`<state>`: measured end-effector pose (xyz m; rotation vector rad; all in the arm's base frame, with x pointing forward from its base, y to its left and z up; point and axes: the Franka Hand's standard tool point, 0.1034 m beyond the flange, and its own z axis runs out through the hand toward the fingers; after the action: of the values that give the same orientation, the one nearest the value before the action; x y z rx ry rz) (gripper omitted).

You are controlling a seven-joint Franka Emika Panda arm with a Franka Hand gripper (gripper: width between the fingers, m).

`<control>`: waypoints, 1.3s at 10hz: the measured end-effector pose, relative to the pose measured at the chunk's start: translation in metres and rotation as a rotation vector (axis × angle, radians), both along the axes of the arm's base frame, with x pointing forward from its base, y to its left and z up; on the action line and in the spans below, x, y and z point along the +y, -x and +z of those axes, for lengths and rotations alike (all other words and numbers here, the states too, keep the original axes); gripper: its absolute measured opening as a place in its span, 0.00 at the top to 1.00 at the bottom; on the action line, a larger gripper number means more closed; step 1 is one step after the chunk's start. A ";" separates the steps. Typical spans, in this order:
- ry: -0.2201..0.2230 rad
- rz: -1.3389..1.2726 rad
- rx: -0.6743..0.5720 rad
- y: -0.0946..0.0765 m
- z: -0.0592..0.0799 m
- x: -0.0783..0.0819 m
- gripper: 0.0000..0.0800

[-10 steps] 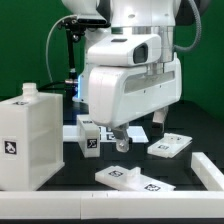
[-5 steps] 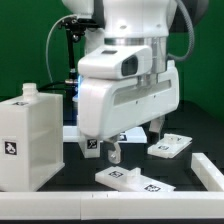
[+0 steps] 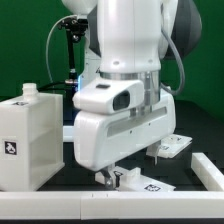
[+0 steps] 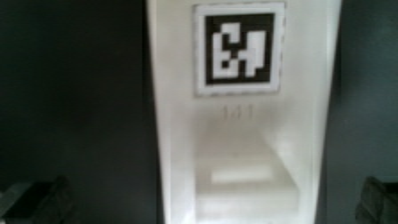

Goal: Assemble cabinet

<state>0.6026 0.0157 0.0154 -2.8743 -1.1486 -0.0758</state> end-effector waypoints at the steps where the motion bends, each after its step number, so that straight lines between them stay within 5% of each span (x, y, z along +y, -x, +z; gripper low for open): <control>1: 0.000 0.006 -0.003 0.000 -0.001 -0.001 0.00; 2: 0.000 0.007 -0.003 0.000 -0.001 0.000 0.17; 3: 0.000 0.007 -0.003 0.000 -0.001 0.000 0.17; 5: 0.000 0.007 -0.003 0.000 -0.001 0.000 0.51; 6: 0.000 0.007 -0.003 0.000 -0.001 0.000 0.51; 7: 0.000 0.007 -0.003 0.000 -0.001 0.000 0.68; 9: -0.003 -0.050 0.022 0.011 0.004 0.000 0.68; 12: 0.006 -0.161 0.020 0.062 0.041 0.029 0.68; 13: 0.005 -0.181 0.010 0.064 0.047 0.032 0.68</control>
Offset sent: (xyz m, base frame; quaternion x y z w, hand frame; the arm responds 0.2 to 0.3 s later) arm 0.0000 0.0000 0.0000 0.0000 0.0000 0.0000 1.0000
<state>0.5390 0.0482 0.0628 -2.9723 -0.8857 -0.0645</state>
